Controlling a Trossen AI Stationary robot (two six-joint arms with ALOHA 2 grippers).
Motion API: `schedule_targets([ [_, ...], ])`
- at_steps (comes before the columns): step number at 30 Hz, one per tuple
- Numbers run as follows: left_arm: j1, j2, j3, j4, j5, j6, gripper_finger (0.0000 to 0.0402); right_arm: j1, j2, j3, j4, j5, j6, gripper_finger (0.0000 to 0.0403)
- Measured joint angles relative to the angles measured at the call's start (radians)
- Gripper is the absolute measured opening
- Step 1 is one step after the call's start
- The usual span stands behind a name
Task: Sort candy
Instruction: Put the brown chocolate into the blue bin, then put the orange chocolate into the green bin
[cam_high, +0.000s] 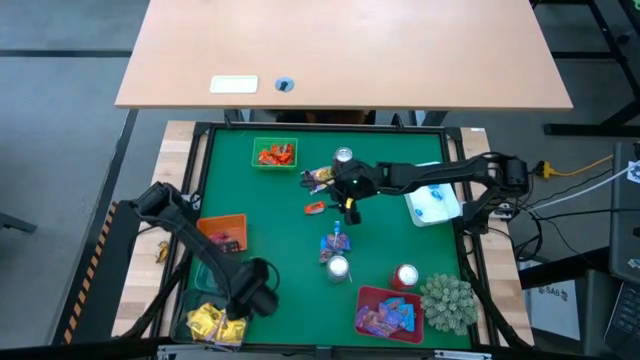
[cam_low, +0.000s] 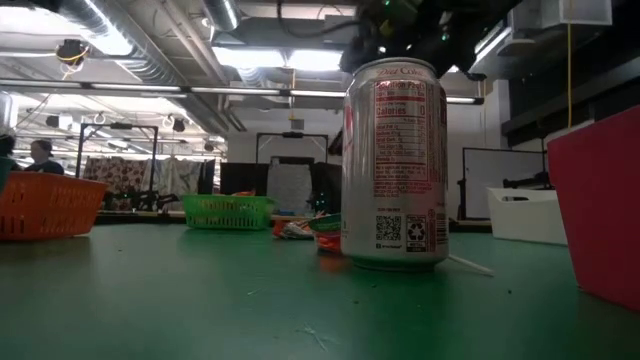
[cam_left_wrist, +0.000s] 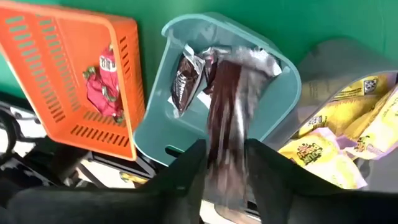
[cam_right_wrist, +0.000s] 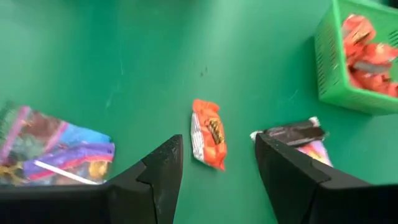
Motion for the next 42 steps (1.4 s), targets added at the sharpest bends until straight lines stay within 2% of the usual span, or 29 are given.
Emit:
schedule_targets([
  [7,-0.018,0.000,0.000,0.002,-0.058,-0.104,0.0151,0.000,0.103,0.000,0.068,0.008,-0.034,0.0198],
  [19,-0.016,0.000,0.000,0.023,-0.172,-0.111,0.0151,0.000,0.244,0.001,0.186,0.009,-0.037,0.0198],
  [25,-0.015,0.000,0.000,0.059,-0.182,-0.110,0.0151,-0.001,0.296,0.002,0.209,0.127,-0.038,0.0198],
  [28,-0.015,0.000,0.000,0.071,-0.182,-0.110,0.0151,-0.001,0.307,0.003,0.209,0.131,-0.038,0.0193],
  [31,-0.015,0.000,0.000,0.073,-0.182,-0.109,0.0151,-0.001,0.308,0.003,0.209,0.121,-0.038,0.0168],
  [36,-0.015,0.000,0.000,0.073,-0.185,-0.109,0.0151,0.000,0.310,0.003,0.230,0.117,-0.038,0.0094],
  [42,-0.015,0.000,0.000,0.077,-0.253,-0.109,0.0151,-0.001,0.310,0.011,0.224,0.112,-0.038,0.0017],
])
